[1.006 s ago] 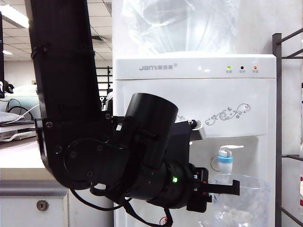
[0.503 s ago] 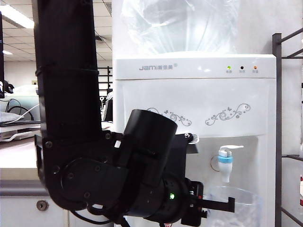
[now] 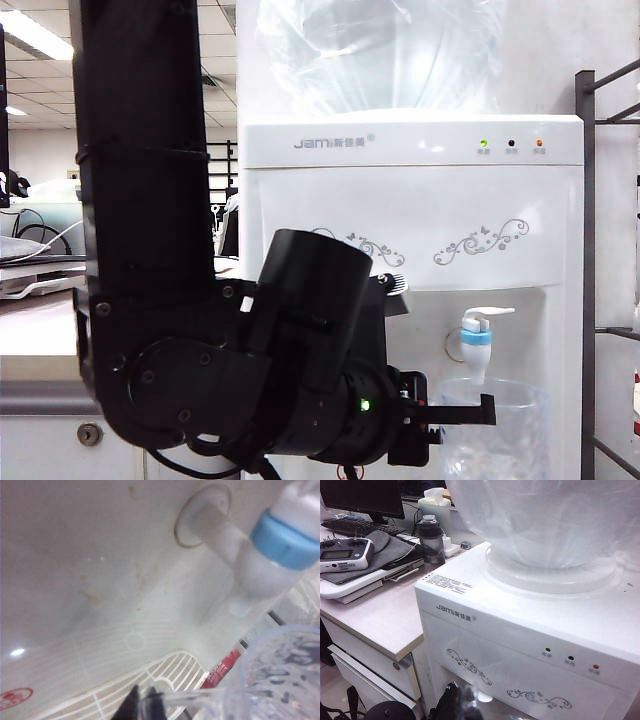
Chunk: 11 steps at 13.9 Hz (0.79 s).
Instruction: Pick up the plastic mug from the left desk, go to the cold water outlet of the water dispenser, press the vertical switch to get some water, then put the mug back on the desk.
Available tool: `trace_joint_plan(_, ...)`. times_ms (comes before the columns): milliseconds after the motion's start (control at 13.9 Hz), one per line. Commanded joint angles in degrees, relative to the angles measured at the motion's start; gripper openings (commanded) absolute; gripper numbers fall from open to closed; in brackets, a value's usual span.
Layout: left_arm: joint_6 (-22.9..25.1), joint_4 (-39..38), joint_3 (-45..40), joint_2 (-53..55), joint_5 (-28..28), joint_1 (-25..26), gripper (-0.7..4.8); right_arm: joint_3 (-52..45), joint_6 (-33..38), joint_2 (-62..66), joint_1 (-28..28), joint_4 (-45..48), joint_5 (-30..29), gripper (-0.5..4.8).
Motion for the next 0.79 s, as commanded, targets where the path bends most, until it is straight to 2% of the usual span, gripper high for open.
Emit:
trace_joint_plan(72,-0.33,1.16,0.55,-0.26,-0.11,0.00,-0.06,0.20,-0.13,-0.74,0.00,0.74,-0.02,-0.06)
trace_joint_plan(359,-0.35,-0.74,3.10,0.37,-2.10,-0.11,-0.06,0.20,-0.13,-0.83,0.02,0.74,-0.02,-0.06)
trace_joint_plan(790,-1.22,-3.74,6.49,2.93,-2.19,-0.15,-0.06,0.20,-0.13,-0.85,0.00,0.79,0.00,-0.06)
